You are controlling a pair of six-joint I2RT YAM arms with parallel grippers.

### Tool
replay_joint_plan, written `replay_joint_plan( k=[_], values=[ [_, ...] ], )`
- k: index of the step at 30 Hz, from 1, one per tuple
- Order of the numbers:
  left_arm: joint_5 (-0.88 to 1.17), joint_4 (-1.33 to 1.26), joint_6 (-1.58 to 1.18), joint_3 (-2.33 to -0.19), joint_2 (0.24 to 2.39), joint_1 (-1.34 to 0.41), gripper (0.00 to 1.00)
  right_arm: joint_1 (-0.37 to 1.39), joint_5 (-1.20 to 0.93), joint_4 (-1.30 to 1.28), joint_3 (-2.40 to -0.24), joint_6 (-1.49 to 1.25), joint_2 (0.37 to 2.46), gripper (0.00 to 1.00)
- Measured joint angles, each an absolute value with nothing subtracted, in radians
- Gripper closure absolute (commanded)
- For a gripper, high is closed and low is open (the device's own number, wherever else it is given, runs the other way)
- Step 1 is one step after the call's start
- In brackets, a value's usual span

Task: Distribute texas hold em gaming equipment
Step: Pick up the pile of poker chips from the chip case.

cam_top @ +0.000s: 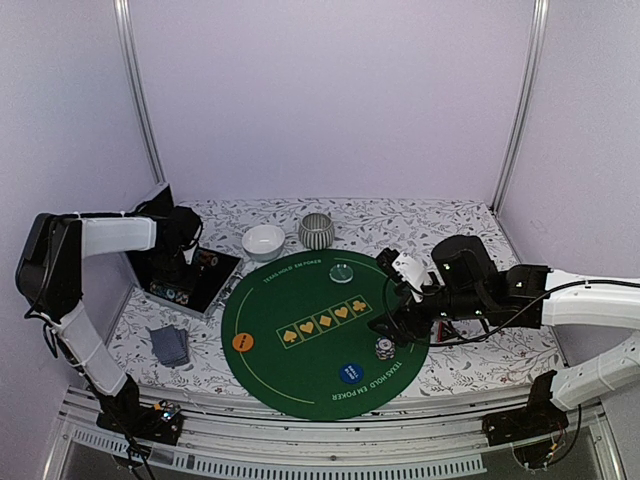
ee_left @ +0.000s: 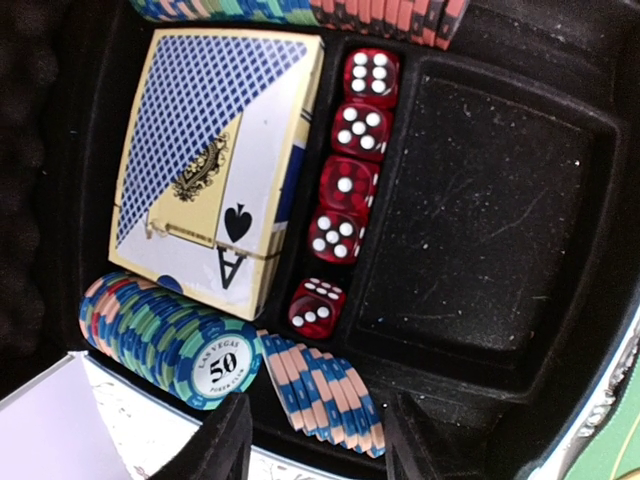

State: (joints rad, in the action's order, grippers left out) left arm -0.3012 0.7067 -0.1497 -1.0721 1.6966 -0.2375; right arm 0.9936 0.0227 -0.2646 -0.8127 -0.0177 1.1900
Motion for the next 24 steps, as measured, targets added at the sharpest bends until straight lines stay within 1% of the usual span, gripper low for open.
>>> replay_joint_plan(
  k=[2,4,8,13,15,17,18,19,24],
  values=[
    [-0.307,0.706,-0.15,-1.072,1.697,-0.237,0.48,0.994,0.019,-0.266,-0.814,-0.018,1.195,0.01],
    [-0.313,0.704,-0.149,-1.071,1.697,-0.237,0.48,0.994,0.015,-0.269,-0.817,-0.018,1.198,0.01],
    [-0.323,0.702,-0.15,-1.071,1.711,-0.233,0.54,0.994,0.012,-0.27,-0.824,-0.018,1.199,0.01],
    [-0.314,0.708,-0.155,-1.071,1.755,-0.212,0.64,0.994,0.012,-0.271,-0.826,-0.018,1.199,0.01],
    [-0.31,0.712,-0.158,-1.07,1.761,-0.202,0.7,0.994,0.011,-0.272,-0.826,-0.018,1.199,0.01],
    [-0.307,0.714,-0.16,-1.07,1.761,-0.196,0.83,0.994,0.011,-0.273,-0.826,-0.018,1.199,0.01],
    [-0.307,0.714,-0.163,-1.07,1.761,-0.195,0.97,0.994,0.011,-0.273,-0.826,-0.018,1.199,0.01],
    [-0.308,0.716,-0.157,-1.071,1.761,-0.194,1.0,0.994,0.011,-0.273,-0.826,-0.018,1.199,0.01],
    [-0.312,0.716,-0.166,-1.071,1.758,-0.193,1.0,0.994,0.011,-0.273,-0.826,-0.018,1.199,0.01]
  ],
)
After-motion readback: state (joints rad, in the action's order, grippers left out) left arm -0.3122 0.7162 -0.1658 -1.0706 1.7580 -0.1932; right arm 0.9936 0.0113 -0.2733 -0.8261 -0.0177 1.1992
